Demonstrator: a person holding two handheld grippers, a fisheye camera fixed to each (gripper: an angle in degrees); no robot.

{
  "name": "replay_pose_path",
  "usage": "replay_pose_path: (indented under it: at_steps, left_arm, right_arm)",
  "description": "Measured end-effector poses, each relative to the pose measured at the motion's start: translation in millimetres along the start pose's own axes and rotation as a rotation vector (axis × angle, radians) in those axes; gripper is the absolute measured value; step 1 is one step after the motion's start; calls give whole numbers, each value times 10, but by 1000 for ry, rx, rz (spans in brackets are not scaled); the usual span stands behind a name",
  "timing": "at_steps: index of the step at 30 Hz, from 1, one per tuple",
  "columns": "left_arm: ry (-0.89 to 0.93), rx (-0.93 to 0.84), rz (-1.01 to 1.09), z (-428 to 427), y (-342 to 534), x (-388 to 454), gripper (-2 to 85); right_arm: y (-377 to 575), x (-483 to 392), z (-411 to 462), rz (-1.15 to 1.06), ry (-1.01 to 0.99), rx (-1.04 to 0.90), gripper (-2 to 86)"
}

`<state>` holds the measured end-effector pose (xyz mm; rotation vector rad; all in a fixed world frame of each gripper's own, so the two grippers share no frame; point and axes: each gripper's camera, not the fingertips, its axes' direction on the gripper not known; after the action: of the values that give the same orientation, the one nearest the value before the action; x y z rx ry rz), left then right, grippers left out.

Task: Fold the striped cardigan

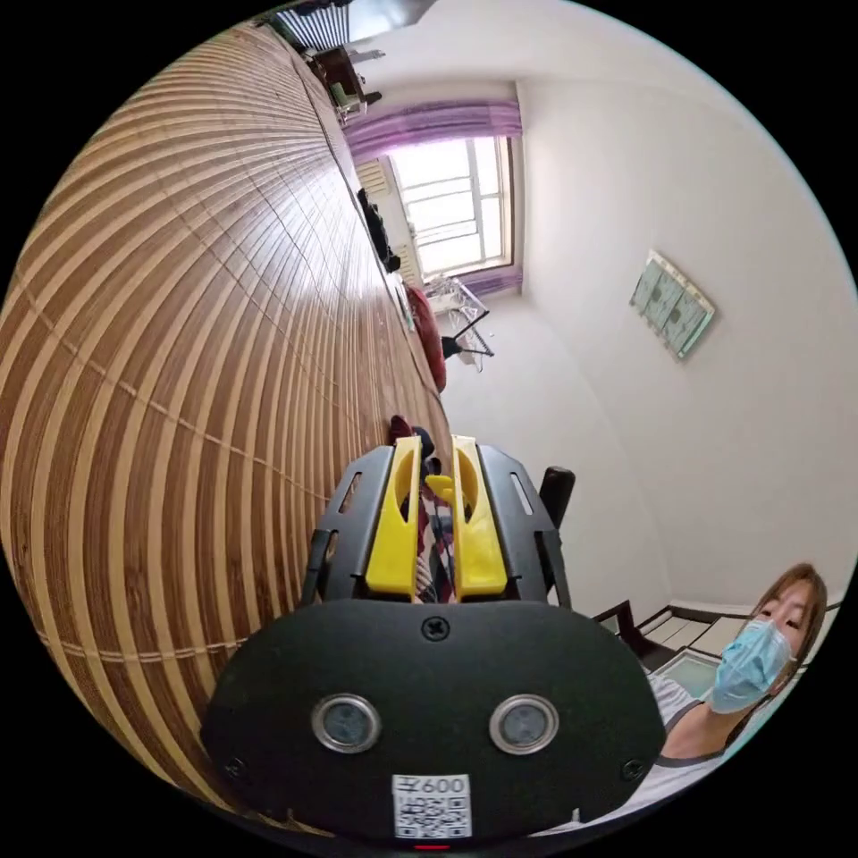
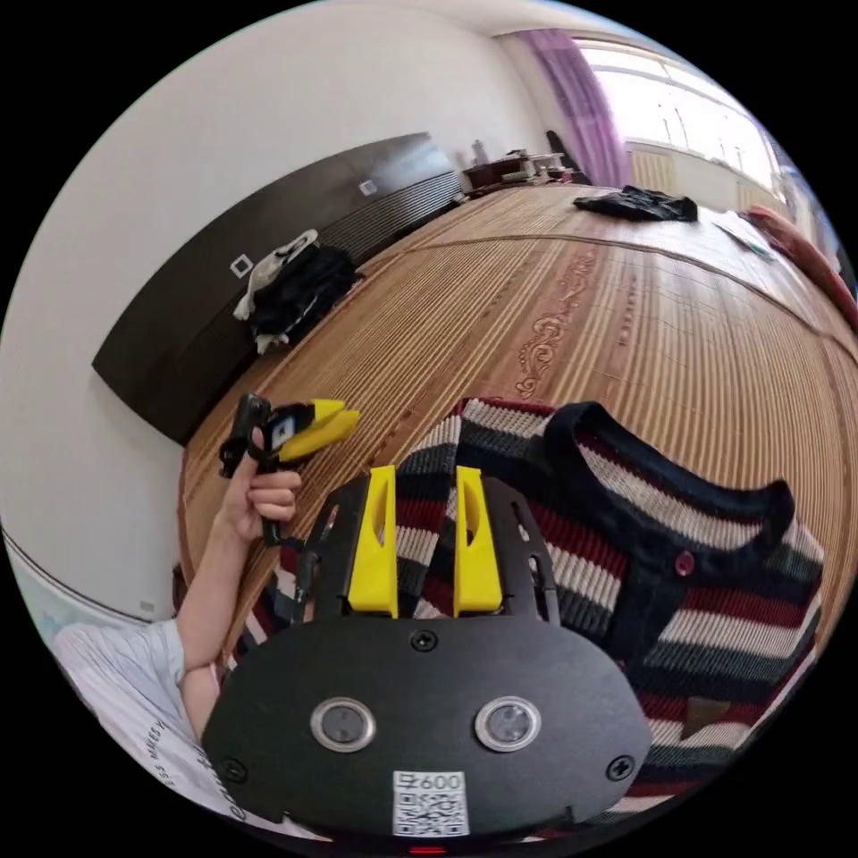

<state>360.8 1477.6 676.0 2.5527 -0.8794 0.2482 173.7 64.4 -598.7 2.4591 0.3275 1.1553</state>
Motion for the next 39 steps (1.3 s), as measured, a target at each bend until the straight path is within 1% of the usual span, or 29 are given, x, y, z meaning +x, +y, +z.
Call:
replay_pose_path:
  at_steps: [2,4,6,8,10,12,15,17,20,22,25,26,28,30,32,34,37,39]
  left_arm:
    - [-34,-29,3,48,-30,21,28]
    - [-63,-112,35,206,-68,90,23]
    - [-59,-135,29,243,-90,94,21]
    - [-30,-105,12,200,-99,76,19]
    - [-21,-62,28,156,-97,120,17]
    - [-30,-63,34,173,-95,161,17]
    - [-13,-108,22,241,-117,206,17]
    - [0,-128,12,285,-126,236,16]
    - [14,-193,14,396,-138,328,16]
    - [17,-269,26,525,-132,438,16]
    - [5,-351,48,700,-100,572,15]
    - [-25,-406,63,815,-74,642,15]
    - [-171,-497,80,1046,-12,756,13]
    - [-269,-522,125,1167,37,897,11]
    - [-327,-515,176,1232,80,1052,9]
    - [-348,-514,198,1298,118,1170,7]
    - [-325,-508,174,1318,131,1196,5]
    - [-322,-507,173,1351,156,1266,5]
  right_arm:
    - [-41,-192,156,-68,88,-58,44]
    - [-14,-320,91,-96,110,-25,17]
    - [7,-454,2,-111,140,-6,1]
    - [22,-687,-61,-188,194,-15,-6]
    - [7,-807,-102,-217,202,-32,-8]
    - [-16,-880,-202,-215,196,-44,-8]
    - [16,-954,-494,-233,216,-5,-9]
    - [46,-903,-618,-218,204,-17,-9]
    - [52,-760,-564,-171,176,-104,-9]
    - [59,-650,-533,-133,164,-86,-9]
    - [42,-469,-458,-57,84,-74,-8]
    - [41,-423,-476,-37,58,-50,-8]
    - [30,-379,-516,-19,43,-38,-7]
    - [4,-381,-567,-18,48,-48,-4]
    - [-66,-427,-702,-32,100,-43,7]
    - [-153,-451,-851,-35,121,-1,14]
    - [-344,-481,-1003,-39,123,103,-1]
    - [-487,-494,-968,-46,105,107,-5]
